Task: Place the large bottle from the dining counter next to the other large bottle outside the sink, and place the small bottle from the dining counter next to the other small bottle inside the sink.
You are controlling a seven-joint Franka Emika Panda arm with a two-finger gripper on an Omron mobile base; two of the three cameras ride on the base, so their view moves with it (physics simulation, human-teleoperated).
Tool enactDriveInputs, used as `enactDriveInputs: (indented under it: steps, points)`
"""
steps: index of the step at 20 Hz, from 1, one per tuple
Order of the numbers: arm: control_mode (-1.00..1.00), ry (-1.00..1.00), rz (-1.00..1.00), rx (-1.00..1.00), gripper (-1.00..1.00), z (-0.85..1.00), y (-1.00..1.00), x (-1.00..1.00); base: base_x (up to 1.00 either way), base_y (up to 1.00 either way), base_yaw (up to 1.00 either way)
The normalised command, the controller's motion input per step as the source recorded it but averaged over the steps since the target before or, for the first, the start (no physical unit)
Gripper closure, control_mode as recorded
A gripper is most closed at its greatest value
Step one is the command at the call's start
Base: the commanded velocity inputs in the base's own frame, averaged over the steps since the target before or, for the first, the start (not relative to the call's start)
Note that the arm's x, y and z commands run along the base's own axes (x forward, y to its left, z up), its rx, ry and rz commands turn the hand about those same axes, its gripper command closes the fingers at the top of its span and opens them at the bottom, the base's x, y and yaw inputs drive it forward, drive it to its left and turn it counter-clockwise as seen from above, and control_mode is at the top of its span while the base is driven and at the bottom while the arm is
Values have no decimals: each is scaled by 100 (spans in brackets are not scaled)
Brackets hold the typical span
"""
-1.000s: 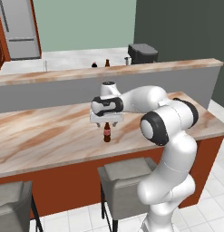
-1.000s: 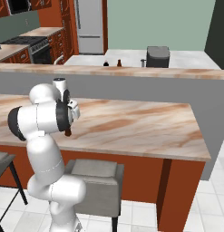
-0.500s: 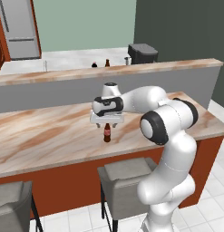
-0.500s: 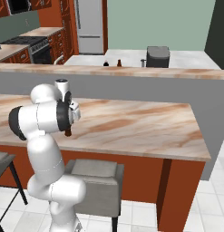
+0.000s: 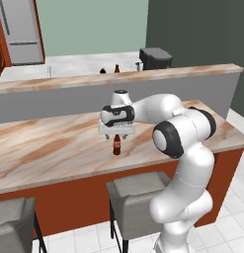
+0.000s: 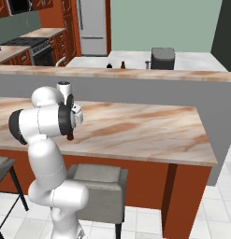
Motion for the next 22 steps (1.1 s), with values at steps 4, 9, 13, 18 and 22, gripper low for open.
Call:
enactDriveInputs:
  steps: [4, 9, 13, 18, 22]
  points:
    - [-100, 0, 0, 0, 100, 0, 0, 0, 0, 0, 0]
    - [-100, 0, 0, 0, 100, 0, 0, 0, 0, 0, 0]
    - [-100, 0, 0, 0, 100, 0, 0, 0, 0, 0, 0]
    - [-100, 0, 2, 0, 100, 1, 0, -5, 0, 0, 0]
    - [-100, 0, 13, 0, 100, 49, 0, -1, 0, 0, 0]
